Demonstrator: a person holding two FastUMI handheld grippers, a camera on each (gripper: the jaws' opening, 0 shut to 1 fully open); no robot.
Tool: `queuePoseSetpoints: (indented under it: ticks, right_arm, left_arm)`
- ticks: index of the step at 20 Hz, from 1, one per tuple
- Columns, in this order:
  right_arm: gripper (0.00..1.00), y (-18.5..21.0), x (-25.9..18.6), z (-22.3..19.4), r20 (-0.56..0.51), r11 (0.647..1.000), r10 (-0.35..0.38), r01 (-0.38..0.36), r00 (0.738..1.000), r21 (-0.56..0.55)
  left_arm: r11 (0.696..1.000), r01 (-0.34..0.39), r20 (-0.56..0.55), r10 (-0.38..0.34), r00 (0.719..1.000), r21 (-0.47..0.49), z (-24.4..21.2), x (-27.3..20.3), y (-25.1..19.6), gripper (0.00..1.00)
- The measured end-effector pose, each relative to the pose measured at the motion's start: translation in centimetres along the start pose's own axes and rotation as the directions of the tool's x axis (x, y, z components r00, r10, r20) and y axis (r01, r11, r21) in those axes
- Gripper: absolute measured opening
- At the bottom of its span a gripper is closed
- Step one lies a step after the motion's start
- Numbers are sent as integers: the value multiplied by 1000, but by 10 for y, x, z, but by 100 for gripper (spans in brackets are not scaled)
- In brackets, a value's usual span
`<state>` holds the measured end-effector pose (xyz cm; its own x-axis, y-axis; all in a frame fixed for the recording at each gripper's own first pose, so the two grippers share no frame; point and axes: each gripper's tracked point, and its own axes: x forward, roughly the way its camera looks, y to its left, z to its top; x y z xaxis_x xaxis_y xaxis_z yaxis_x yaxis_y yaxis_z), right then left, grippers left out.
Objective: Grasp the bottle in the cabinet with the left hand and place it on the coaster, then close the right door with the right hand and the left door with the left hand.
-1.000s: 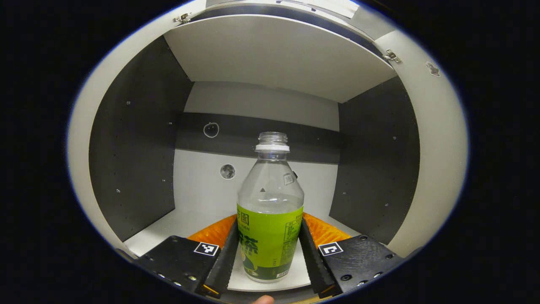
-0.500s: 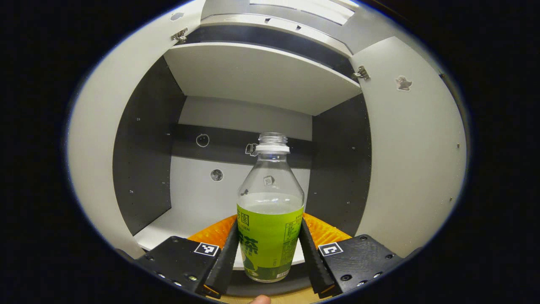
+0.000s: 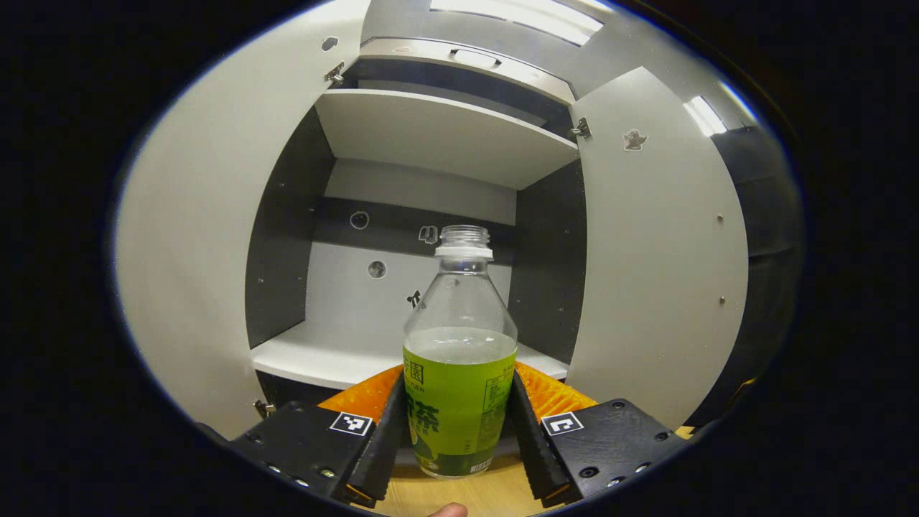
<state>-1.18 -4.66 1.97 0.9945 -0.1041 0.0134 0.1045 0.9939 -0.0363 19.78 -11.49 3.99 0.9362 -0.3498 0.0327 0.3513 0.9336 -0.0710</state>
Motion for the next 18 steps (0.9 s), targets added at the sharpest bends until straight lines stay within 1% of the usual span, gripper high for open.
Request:
queuePoseSetpoints:
  ticks: [3,6,9,11,12,13,16,18]
  right_arm:
    - [84,7,-6,1,-17,1000,30,-30,999,0]
    - [84,4,-9,7,-18,999,33,-34,999,-14]
    - [84,2,-11,10,-9,999,34,-34,999,4]
    - [84,1,-13,10,-12,999,33,-33,999,13]
    - [84,0,-14,11,-13,999,33,-33,999,13]
    - [84,-1,-15,11,-14,999,35,-35,999,11]
    - [84,-4,-17,11,-25,999,32,-32,999,-11]
    - [84,-6,-18,12,-30,999,26,-26,999,-19]
  left_arm:
    - [1000,-25,-24,25,999,-9,-41,-28,0,70]
    - [998,-66,-43,66,997,0,-80,-54,0,70]
    - [998,-62,-78,60,995,-24,-122,-73,-11,70]
    - [997,-79,-120,75,990,-27,-151,-85,-14,70]
    - [996,-89,-128,86,988,-14,-163,-88,-14,67]
    - [995,-96,-130,95,987,-1,-172,-90,-14,71]
    - [992,-122,-137,124,983,19,-202,-98,-16,71]
    - [988,-141,-126,147,981,58,-215,-101,-17,71]
